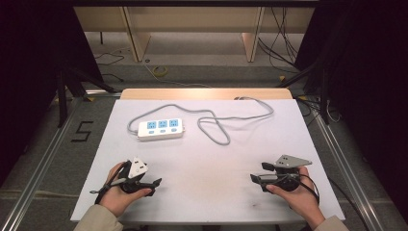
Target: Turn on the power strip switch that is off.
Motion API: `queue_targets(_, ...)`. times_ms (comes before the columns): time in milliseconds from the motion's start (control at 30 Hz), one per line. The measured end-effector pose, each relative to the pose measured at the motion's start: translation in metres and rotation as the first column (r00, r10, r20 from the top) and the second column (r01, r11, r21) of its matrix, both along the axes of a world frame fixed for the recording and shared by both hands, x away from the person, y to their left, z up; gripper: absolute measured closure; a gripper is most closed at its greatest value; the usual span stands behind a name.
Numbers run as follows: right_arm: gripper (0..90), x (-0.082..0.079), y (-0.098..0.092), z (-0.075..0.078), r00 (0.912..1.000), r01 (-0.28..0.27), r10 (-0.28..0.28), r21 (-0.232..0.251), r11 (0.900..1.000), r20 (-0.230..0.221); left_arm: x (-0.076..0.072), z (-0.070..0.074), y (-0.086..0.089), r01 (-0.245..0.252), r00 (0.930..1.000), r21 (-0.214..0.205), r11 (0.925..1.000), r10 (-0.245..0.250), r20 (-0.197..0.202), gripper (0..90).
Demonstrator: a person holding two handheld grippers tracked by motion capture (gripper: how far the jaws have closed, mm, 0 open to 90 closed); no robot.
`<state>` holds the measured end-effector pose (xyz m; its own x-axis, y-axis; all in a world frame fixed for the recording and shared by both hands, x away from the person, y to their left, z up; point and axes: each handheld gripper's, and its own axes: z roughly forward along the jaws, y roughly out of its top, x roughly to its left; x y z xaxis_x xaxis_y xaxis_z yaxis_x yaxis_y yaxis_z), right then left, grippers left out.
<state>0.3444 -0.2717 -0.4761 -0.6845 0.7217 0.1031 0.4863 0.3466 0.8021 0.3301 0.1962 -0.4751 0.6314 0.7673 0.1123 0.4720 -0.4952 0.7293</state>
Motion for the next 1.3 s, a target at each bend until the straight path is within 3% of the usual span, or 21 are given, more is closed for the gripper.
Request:
queue_targets(300,32.2,0.0,0.001,0.0,1.0,0.0,0.0,-0.002,1.0,0.0,0.001,0.004,0.001,-0.024,0.9996,0.0,0.9997,0.024,0.013,29.6)
queue_targets(333,32.2,0.0,0.001,0.0,1.0,0.0,0.0,-0.001,1.0,0.0,0.001,0.005,0.002,-0.028,0.9994,0.014,0.9995,0.028,0.02,34.1)
queue_targets(367,32.2,0.0,0.001,0.0,1.0,-0.003,0.003,-0.003,1.0,0.001,0.001,0.006,0.002,-0.034,0.999,0.016,0.9993,0.033,0.029,45.5)
queue_targets(400,32.2,0.0,0.001,0.0,1.0,0.0,0.0,-0.001,1.0,0.0,0.001,0.008,0.003,-0.038,0.9985,0.012,0.9992,0.038,0.04,51.4)
queue_targets(433,32.2,0.0,0.001,0.0,1.0,0.0,0.0,-0.001,1.0,0.0,0.002,0.009,0.004,-0.037,0.9984,0.003,0.9993,0.037,0.044,51.4)
queue_targets(467,32.2,0.0,0.0,0.0,1.0,0.0,0.0,-0.001,1.0,0.0,0.002,0.011,0.005,-0.036,0.9983,-0.004,0.9993,0.036,0.045,61.8)
queue_targets(500,32.2,0.0,0.0,0.0,1.0,-0.001,0.001,-0.001,1.0,0.001,0.002,0.011,0.006,-0.042,0.9983,-0.022,0.9989,0.043,0.04,65.7)
queue_targets(633,32.2,0.0,0.001,0.0,1.0,-0.004,0.004,-0.005,1.0,0.002,0.003,0.012,0.007,-0.052,0.9983,0.002,0.9986,0.052,0.026,77.5)
queue_targets(833,32.2,-0.001,0.001,0.0,1.0,-0.004,0.004,-0.01,0.9999,0.002,0.003,0.015,0.006,-0.073,0.9973,0.006,0.9973,0.073,0.0,89.4)
queue_targets(1000,32.2,0.0,0.001,0.0,1.0,-0.001,0.001,-0.01,1.0,0.003,0.005,0.017,0.003,-0.085,0.9959,-0.022,0.9961,0.085,-0.033,89.5)
queue_targets(1100,32.1,0.0,0.001,0.0,1.0,0.002,-0.002,-0.007,1.0,0.003,0.007,0.02,0.001,-0.084,0.9951,-0.018,0.9963,0.083,-0.053,89.5)
queue_targets(1300,32.2,0.0,0.001,0.0,1.0,0.0,0.0,-0.01,1.0,0.005,0.014,0.022,-0.003,-0.099,0.9936,-0.014,0.995,0.098,-0.056,89.6)
